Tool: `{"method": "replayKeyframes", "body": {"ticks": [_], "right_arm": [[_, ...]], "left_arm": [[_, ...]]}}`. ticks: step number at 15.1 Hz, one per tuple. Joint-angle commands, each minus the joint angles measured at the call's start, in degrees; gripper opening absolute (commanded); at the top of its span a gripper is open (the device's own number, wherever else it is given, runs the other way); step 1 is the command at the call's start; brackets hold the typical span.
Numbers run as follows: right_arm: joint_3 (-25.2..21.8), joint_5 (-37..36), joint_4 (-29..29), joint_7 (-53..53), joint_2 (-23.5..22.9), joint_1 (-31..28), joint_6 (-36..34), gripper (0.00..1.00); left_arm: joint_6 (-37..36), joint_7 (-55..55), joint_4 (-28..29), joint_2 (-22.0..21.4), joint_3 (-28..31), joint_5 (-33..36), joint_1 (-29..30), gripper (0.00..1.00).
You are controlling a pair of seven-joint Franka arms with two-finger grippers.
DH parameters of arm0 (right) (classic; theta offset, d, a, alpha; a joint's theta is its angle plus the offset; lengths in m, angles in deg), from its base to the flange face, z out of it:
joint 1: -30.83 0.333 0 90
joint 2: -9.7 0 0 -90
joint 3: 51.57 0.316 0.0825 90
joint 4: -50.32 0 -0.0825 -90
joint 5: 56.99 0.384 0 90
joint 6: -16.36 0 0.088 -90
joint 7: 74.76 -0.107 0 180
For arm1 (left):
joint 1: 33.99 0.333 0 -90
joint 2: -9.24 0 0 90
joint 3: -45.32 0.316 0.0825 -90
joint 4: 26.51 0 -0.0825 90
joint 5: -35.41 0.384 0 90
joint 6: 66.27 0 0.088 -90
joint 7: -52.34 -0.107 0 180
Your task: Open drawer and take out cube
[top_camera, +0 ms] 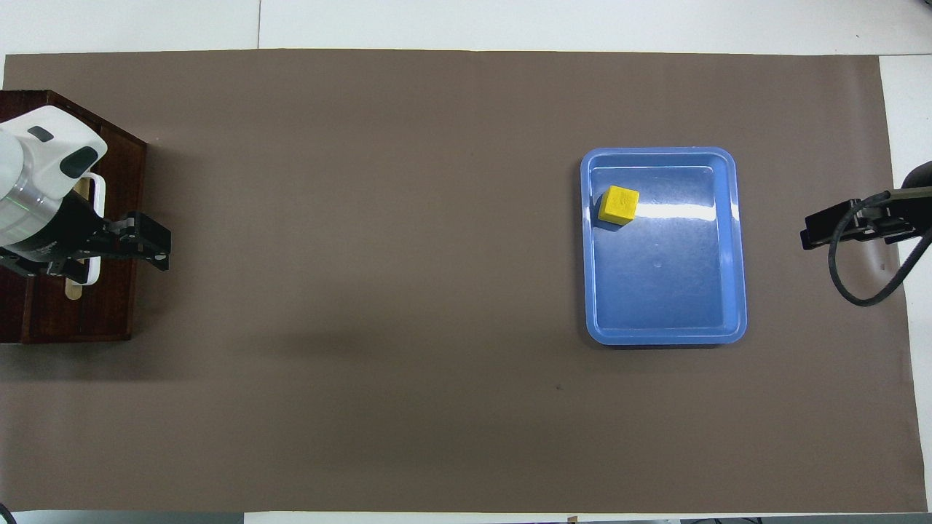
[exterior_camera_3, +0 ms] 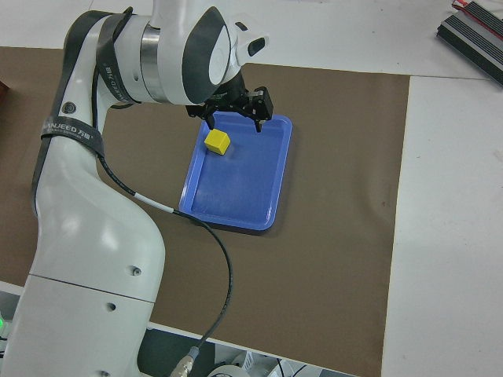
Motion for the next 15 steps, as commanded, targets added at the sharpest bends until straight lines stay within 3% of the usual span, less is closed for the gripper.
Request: {"method": "replayKeyframes", "body": {"ticks": [1,6,15], "right_arm": [[0.52,-1.22,-1.53,1.50,-0.20,-1.43,-0.20,1.00],[0.78,-3.85,-1.19,1.50,-0.64,-1.69,-0.99,1.00],[0.96,-3.42,0.57,1.33,-0.73,-1.61,-4.07,1.00]], "left_arm": [[-3.19,-1.29,-3.08,0.20,2.37,-0.86,-0.55,1.00],[-5.66,-1.11,-3.08,-0.15,4.14,-0.77,-0.65,1.00],[0.22,-0.94,-1.24,-0.50,5.12,-0.86,-0.56,1.00]]}}
